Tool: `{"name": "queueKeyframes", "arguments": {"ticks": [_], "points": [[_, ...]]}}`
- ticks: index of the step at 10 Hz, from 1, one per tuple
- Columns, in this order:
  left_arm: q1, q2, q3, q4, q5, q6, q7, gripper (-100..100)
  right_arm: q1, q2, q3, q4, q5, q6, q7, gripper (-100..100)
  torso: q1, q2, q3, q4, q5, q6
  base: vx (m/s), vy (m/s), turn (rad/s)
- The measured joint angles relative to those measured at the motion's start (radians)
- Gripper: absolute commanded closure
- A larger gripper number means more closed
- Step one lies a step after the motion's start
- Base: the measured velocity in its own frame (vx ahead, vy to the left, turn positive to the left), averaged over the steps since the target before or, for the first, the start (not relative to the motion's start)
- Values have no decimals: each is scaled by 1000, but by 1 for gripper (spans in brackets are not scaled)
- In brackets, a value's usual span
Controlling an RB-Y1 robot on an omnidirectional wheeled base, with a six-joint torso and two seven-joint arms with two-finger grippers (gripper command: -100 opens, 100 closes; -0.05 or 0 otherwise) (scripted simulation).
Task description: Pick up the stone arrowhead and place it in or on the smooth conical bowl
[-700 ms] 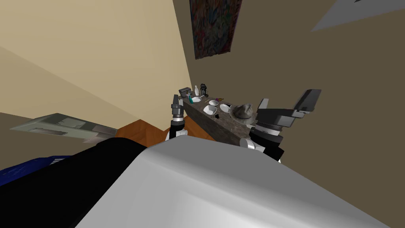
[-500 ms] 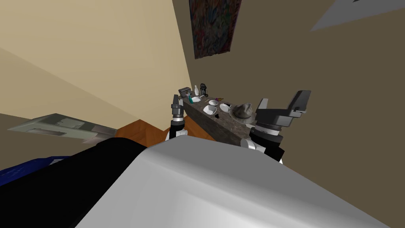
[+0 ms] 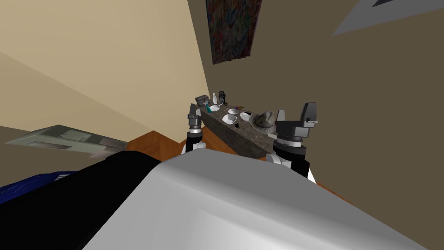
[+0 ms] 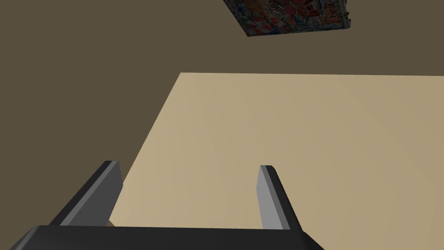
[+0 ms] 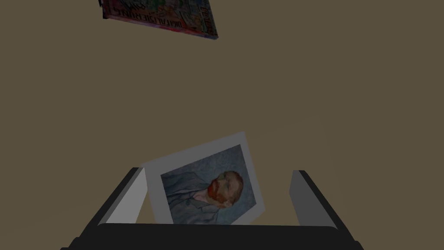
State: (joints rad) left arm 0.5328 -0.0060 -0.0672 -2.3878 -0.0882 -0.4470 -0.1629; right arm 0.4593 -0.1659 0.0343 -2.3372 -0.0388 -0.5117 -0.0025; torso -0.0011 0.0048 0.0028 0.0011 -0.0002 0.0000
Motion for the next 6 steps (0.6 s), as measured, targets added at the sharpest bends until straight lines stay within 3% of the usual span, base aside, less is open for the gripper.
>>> {"name": "queueKeyframes", "arguments": {"ticks": [6], "points": [[0, 0, 0, 0, 0, 0, 0, 0, -14, -171, 20, 73, 4, 14, 15, -100, -1, 0, 0, 0, 0, 0, -67, -19, 17]]}}
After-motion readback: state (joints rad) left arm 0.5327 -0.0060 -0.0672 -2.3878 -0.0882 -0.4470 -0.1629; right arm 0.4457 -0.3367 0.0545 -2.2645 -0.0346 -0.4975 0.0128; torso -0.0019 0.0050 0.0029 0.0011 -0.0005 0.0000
